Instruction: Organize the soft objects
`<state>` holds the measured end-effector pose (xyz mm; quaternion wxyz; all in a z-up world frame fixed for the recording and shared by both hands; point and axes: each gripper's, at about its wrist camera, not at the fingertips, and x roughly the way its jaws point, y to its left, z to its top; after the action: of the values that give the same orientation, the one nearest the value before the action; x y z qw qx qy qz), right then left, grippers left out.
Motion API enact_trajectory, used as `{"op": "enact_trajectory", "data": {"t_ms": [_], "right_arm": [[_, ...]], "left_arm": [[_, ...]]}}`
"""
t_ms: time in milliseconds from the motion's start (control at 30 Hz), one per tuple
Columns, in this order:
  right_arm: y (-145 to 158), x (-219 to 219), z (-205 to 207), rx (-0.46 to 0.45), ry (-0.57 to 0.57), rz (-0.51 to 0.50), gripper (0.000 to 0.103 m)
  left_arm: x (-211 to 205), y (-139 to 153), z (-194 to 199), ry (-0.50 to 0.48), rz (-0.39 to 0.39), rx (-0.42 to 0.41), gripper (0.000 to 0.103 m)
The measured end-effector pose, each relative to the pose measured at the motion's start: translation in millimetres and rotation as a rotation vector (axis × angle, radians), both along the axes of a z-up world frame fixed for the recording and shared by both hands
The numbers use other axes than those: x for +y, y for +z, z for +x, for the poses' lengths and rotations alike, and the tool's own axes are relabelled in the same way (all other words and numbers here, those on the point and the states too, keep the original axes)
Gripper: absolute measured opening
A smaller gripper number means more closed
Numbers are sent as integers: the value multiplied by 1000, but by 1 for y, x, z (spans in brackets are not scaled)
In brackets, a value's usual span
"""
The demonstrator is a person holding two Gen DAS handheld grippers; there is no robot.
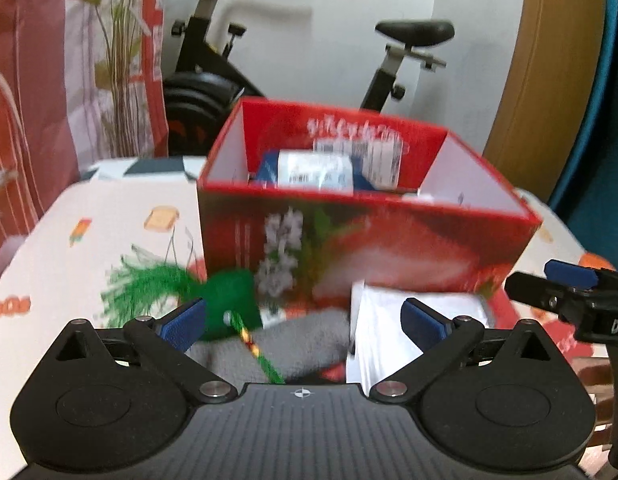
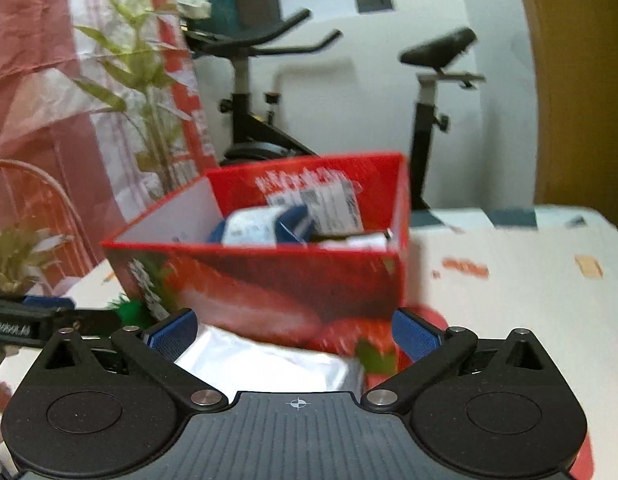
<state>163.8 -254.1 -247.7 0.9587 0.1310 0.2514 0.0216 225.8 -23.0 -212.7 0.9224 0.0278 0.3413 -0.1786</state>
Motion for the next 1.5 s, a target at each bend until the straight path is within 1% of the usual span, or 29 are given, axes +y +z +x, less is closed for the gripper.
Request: {"op": "enact_trajectory", "data": {"t_ms": [133, 233, 300, 400, 500, 567, 600, 667, 700, 733, 767, 867, 1000, 1133, 1367, 1433, 1467, 1500], "right_arm": [[-20, 2, -1, 48, -24, -13, 103], [-31, 3, 0, 86, 2, -10, 103], [-35, 6, 1, 109, 2, -25, 103], [-39, 7, 0, 122, 0, -25, 103], [-43, 9, 1, 133, 13, -26, 100], [-44, 8, 2, 137, 29, -12, 90], [-45, 9, 2, 143, 37, -5, 86], [-47, 10, 4, 152, 49, -3, 72], [-47, 11, 4, 156, 54, -4, 69], [-48, 11, 4, 160, 59, -1, 62], [-49, 11, 5, 166, 64, 3, 59], [-53, 11, 6, 184, 72, 20, 56], [-58, 9, 6, 199, 79, 41, 56], [-62, 7, 5, 204, 81, 57, 54], [-65, 4, 7, 222, 74, 98, 54], [-66, 3, 7, 223, 74, 109, 54], [-66, 2, 7, 223, 76, 111, 52], [-66, 3, 7, 223, 79, 113, 51]], "left_arm": [[0, -13, -4, 33, 33, 31, 103], [-1, -18, -4, 37, 59, 45, 103], [-2, -19, -2, 32, 62, 52, 103], [-5, -20, -5, 29, 70, 41, 103], [-7, -20, -6, 22, 79, 25, 98], [-9, -20, -5, 5, 64, 35, 83], [-10, -20, -5, -3, 57, 42, 80], [-12, -21, -4, -26, 46, 52, 71], [-13, -21, -3, -36, 42, 56, 67], [-15, -22, -3, -49, 35, 61, 59], [-17, -23, -3, -62, 31, 66, 52], [-24, -27, -2, -102, 19, 98, 45], [-29, -37, 3, -119, 2, 144, 45], [-31, -47, 10, -131, -34, 198, 45], [-33, -53, 23, -134, -84, 214, 45], [-34, -54, 26, -136, -101, 222, 42], [-34, -55, 26, -140, -108, 224, 39], [-36, -55, 26, -148, -113, 227, 38]]}}
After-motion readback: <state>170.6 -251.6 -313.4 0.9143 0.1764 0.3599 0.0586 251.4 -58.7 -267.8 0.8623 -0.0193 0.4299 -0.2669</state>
